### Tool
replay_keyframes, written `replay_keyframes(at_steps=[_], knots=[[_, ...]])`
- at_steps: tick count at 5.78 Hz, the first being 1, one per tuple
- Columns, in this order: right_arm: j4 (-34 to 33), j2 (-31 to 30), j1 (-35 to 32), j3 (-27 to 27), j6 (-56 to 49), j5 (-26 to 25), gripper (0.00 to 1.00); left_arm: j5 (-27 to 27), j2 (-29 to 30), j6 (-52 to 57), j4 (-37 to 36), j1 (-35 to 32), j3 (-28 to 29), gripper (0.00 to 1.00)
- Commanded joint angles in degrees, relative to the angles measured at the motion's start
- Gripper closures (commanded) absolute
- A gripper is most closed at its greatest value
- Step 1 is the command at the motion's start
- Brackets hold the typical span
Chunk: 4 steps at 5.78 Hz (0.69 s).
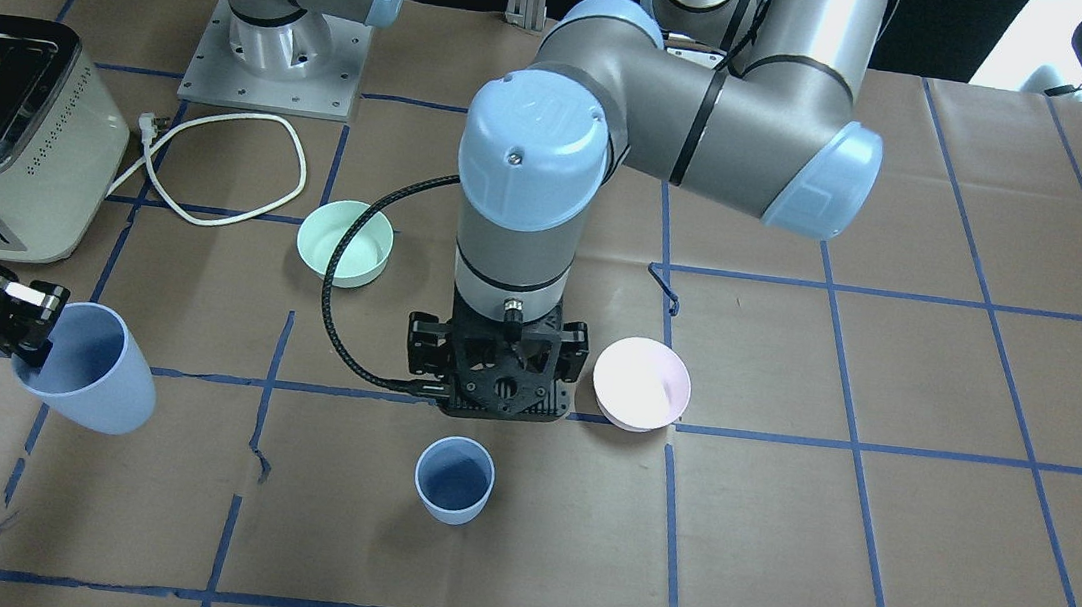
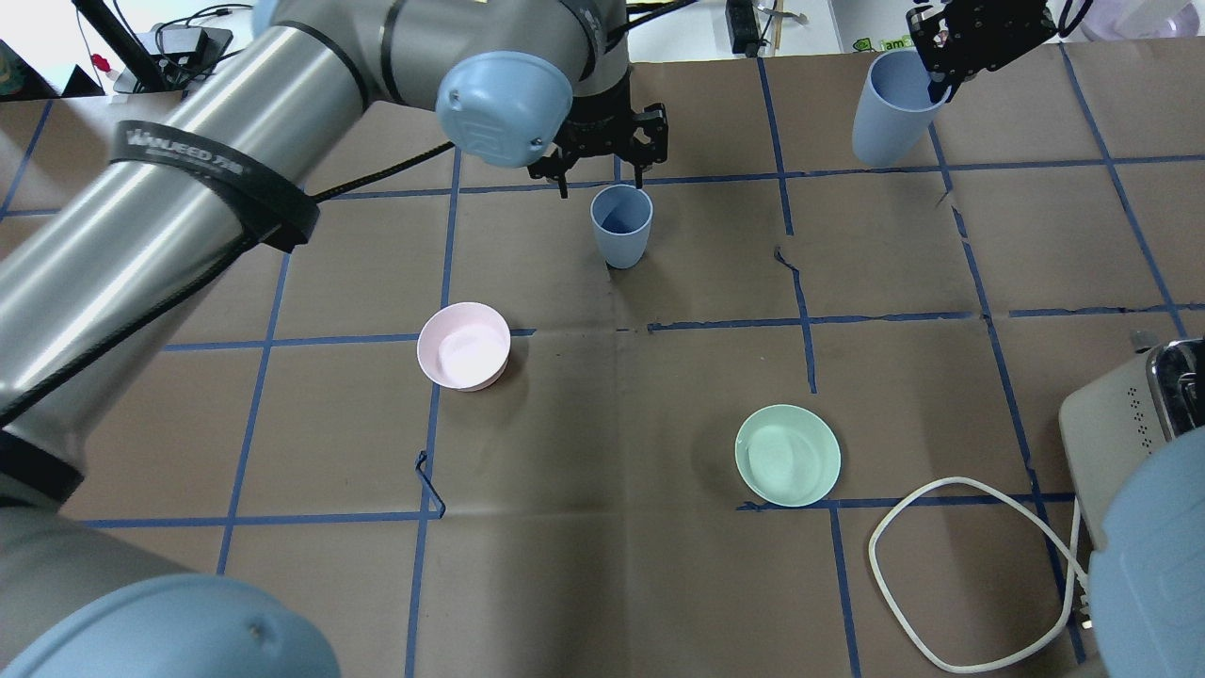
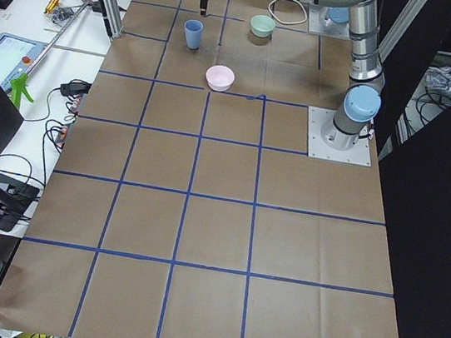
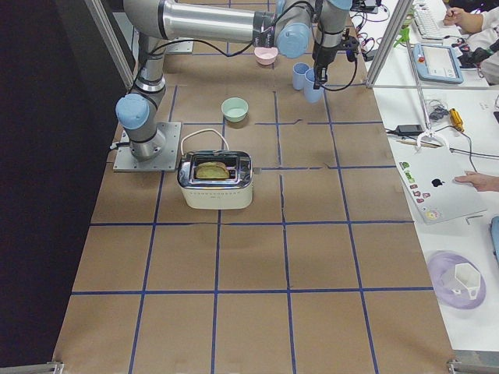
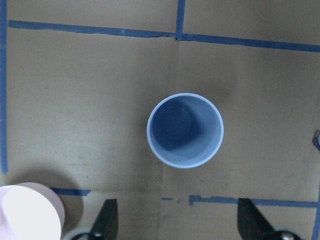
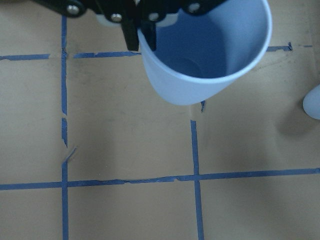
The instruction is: Stack blue cups with both arms
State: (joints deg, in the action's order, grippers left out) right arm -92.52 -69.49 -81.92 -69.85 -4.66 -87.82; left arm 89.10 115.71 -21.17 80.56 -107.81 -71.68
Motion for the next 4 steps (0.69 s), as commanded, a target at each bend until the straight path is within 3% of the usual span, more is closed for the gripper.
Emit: replay_keyframes(at_steps=[1, 3, 4], knots=[[-4.3, 1.89, -6.28, 0.41, 10.4, 0.19, 0.92, -0.42, -11.84, 10.12, 5.38, 6.35, -7.11, 0.05], [-5.83, 3.39, -13.33, 1.29, 22.62, 0.19, 0.92, -0.33, -25.65, 17.03, 8.01, 12.86, -18.1, 0.02], [-7.57, 4.61, -17.79, 1.99, 29.46, 0.19, 0.92, 0.02, -28.76, 17.13, 8.12, 14.37, -21.11, 0.02]])
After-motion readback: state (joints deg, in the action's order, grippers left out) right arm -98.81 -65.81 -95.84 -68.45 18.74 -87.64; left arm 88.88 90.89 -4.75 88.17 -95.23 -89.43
